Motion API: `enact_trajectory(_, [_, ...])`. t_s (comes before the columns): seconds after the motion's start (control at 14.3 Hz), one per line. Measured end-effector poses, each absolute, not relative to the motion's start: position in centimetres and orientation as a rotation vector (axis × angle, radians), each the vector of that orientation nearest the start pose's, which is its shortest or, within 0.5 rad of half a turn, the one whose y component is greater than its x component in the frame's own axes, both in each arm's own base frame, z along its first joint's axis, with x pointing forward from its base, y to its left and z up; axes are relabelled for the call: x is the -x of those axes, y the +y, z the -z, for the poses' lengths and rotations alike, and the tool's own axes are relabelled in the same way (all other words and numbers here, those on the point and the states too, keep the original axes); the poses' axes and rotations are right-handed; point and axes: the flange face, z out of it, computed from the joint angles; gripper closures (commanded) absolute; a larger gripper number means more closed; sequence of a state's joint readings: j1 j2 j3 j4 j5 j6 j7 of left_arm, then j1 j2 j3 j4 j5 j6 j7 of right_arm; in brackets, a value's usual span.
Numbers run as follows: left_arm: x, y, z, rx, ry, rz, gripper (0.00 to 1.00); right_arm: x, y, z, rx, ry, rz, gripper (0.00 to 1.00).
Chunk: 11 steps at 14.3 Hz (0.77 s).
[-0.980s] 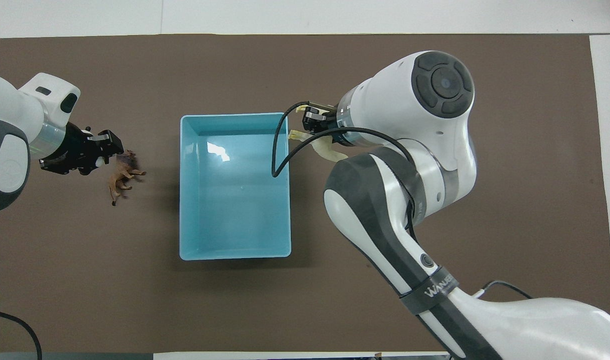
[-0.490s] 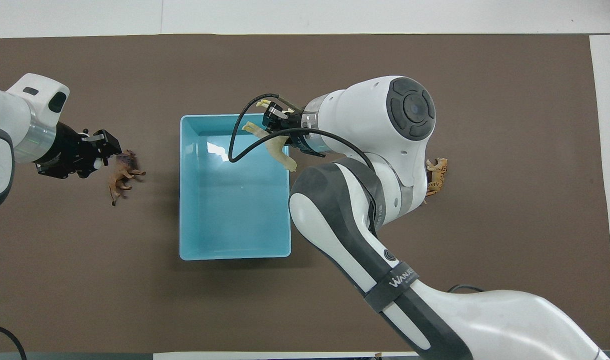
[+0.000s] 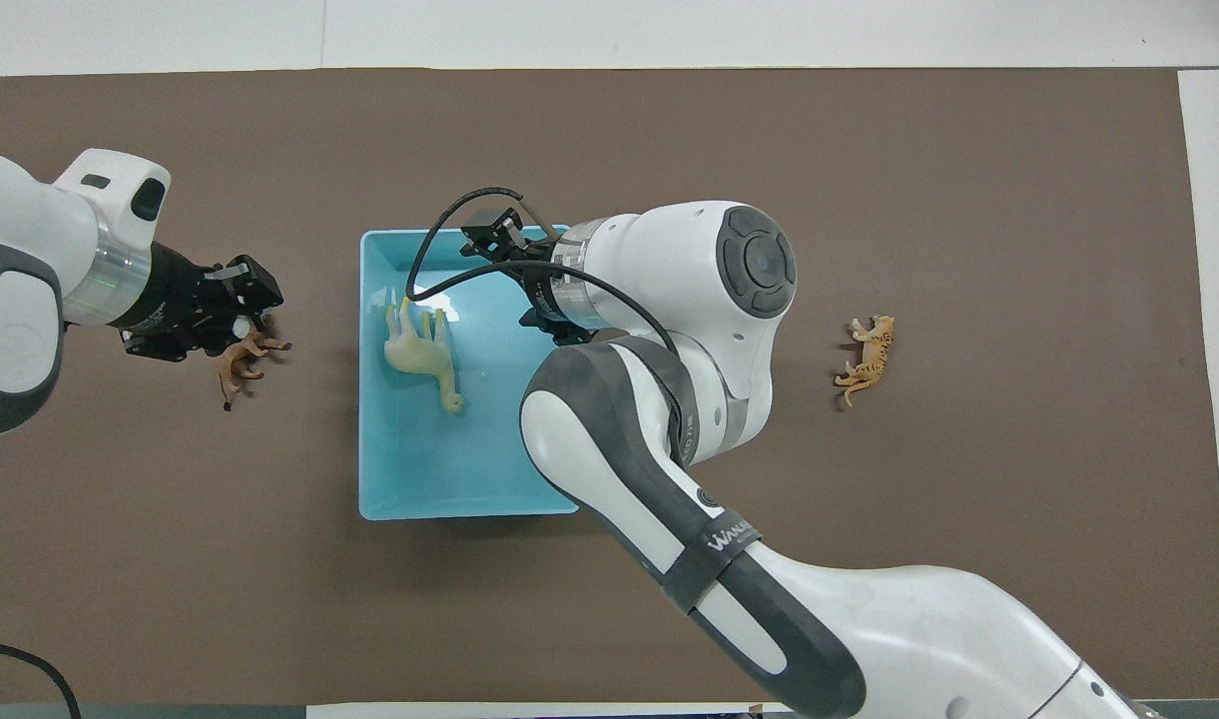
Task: Put all toys into storage box
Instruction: 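Drop the panda in the box with the left gripper while the right gripper withdraws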
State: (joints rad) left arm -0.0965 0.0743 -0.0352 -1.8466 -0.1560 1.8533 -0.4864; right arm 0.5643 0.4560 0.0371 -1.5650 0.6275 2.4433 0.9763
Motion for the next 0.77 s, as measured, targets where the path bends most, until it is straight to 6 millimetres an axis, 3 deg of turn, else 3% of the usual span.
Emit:
enact_trajectory(0.28, [-55.0,-18.7,-45.5,3.222,-0.787,-0.058,0.72,-63.0,31.0,-44.6,2.488,0.778,-0.059,0.00])
enact_trajectory(0.35, [-54.1,-20.9,-44.8,3.223,-0.804,-0.045,0.54,-63.6,28.2,-44.8,2.544,0.710,-0.053,0.00])
enact_trajectory(0.42, [-53.2,-22.7,-44.3,3.224,-0.801,-0.049,0.24,-64.3,25.1,-44.7,2.612,0.637,-0.048,0.00])
enact_trajectory(0.56, [-52.1,-24.3,-43.6,3.221,-0.781,-0.069,0.00,-65.5,18.9,-43.8,2.771,0.483,-0.024,0.00])
enact_trajectory(0.77, [-52.0,-24.0,-43.4,3.215,-0.788,-0.075,0.00,-65.6,12.5,-41.2,2.945,0.298,-0.021,0.00])
